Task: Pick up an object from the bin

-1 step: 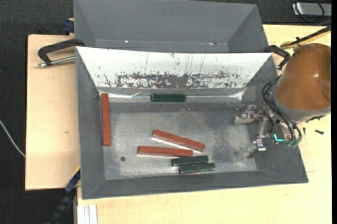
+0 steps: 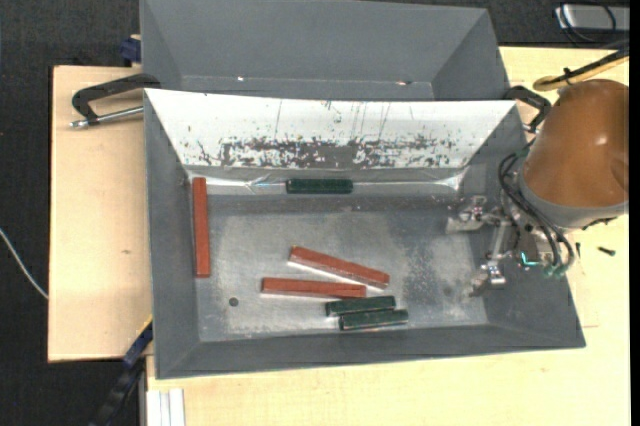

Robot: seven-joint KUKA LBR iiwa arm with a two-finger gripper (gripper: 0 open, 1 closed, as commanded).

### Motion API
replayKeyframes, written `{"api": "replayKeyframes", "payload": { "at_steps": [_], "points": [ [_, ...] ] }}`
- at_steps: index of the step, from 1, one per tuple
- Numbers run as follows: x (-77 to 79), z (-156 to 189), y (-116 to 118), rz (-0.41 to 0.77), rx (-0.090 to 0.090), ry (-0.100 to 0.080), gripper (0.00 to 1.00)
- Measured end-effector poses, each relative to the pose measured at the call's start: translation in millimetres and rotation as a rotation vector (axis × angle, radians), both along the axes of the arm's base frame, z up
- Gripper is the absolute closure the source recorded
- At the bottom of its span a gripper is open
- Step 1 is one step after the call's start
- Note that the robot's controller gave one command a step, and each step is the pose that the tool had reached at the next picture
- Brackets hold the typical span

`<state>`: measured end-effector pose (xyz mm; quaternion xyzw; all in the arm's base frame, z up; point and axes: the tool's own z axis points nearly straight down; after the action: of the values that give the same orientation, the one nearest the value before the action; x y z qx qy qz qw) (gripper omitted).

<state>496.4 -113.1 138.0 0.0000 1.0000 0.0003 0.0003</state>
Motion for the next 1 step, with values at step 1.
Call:
{"api": "replayKeyframes", "payload": {
  "at_steps": [1],
  "points": [
    [3.2, -24.2, 23.1, 0.061, -0.004, -0.007, 0.00]
  ]
}}
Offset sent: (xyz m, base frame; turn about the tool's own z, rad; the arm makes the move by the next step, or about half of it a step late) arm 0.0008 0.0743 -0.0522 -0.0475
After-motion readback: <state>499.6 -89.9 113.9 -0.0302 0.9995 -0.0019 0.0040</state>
